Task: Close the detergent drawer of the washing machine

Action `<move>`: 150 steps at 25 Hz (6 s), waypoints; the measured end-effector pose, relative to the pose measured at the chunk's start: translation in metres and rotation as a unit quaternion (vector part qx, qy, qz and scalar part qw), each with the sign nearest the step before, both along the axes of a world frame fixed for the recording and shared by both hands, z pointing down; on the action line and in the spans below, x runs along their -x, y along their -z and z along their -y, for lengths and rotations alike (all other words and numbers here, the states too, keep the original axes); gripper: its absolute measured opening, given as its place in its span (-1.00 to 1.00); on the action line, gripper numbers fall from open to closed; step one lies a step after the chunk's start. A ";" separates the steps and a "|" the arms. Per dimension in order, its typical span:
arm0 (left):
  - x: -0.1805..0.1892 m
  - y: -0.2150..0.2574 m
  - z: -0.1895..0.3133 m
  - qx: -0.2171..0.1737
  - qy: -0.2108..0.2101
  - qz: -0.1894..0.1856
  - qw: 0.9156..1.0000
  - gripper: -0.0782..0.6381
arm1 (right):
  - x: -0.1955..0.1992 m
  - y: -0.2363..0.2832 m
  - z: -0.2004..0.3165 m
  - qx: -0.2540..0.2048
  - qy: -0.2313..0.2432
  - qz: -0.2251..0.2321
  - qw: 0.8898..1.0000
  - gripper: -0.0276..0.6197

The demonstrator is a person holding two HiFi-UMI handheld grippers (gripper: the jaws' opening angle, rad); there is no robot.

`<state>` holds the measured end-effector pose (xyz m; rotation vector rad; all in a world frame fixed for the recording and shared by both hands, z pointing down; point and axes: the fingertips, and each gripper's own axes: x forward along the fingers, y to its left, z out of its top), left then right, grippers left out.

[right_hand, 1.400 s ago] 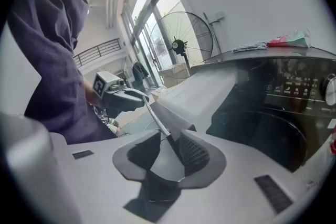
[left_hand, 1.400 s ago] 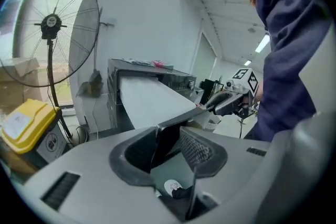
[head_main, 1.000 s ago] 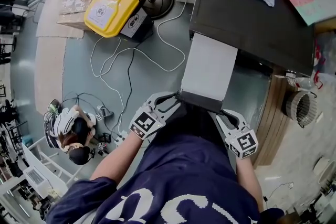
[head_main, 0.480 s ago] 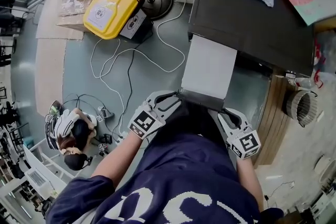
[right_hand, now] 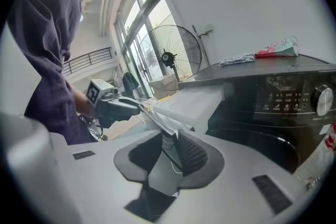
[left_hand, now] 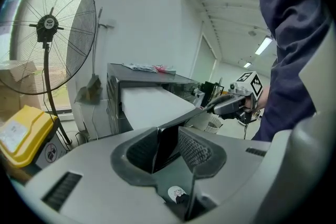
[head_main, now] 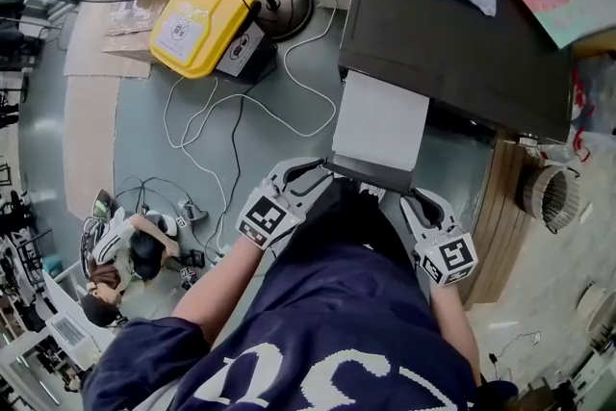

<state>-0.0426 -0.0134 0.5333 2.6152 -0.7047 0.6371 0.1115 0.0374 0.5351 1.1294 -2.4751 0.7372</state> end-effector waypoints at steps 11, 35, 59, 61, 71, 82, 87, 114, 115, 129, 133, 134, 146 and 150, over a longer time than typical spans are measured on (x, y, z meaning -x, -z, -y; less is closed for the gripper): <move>-0.006 0.001 0.024 -0.009 0.005 0.005 1.000 -0.40 | -0.006 0.000 0.024 -0.002 -0.017 -0.010 1.000 -0.57; -0.020 0.000 0.085 -0.027 0.033 0.011 0.999 -0.40 | -0.020 -0.001 0.086 -0.013 -0.051 -0.023 0.998 -0.55; -0.031 -0.001 0.139 -0.034 0.066 0.007 0.997 -0.38 | -0.031 -0.001 0.141 -0.017 -0.092 -0.042 0.995 -0.53; -0.031 -0.001 0.142 -0.035 0.069 0.008 0.997 -0.38 | -0.031 -0.001 0.144 -0.017 -0.098 -0.044 0.994 -0.53; -0.032 -0.003 0.155 -0.036 0.089 0.014 0.995 -0.37 | -0.033 0.000 0.156 -0.023 -0.121 -0.048 0.991 -0.52; -0.036 0.000 0.180 -0.047 0.120 0.020 0.991 -0.37 | -0.040 0.001 0.181 -0.029 -0.145 -0.067 0.987 -0.50; -0.027 -0.003 0.175 -0.039 0.146 0.026 0.988 -0.47 | -0.050 0.000 0.172 -0.044 -0.160 -0.104 0.981 -0.40; -0.046 0.002 0.174 -0.054 0.147 0.031 0.987 -0.73 | -0.032 0.000 0.177 -0.045 -0.158 -0.090 0.982 -0.86; -0.046 0.002 0.174 -0.053 0.149 0.031 0.987 -0.73 | -0.032 0.000 0.177 -0.045 -0.160 -0.089 0.982 -0.86; -0.047 -0.001 0.179 -0.054 0.158 0.031 0.985 -0.73 | -0.034 -0.003 0.182 -0.045 -0.176 -0.096 0.979 -0.87; -0.048 0.000 0.179 -0.057 0.153 0.031 0.986 -0.73 | -0.035 -0.003 0.181 -0.046 -0.173 -0.102 0.978 -0.87; -0.048 0.000 0.179 -0.056 0.154 0.030 0.986 -0.73 | -0.035 -0.003 0.181 -0.046 -0.173 -0.102 0.979 -0.87; -0.052 -0.002 0.193 -0.049 0.140 0.026 0.989 -0.73 | -0.035 -0.007 0.195 -0.033 -0.176 -0.102 0.978 -0.86; -0.049 -0.002 0.193 -0.050 0.150 0.019 0.987 -0.73 | -0.032 -0.007 0.195 -0.034 -0.174 -0.102 0.979 -0.87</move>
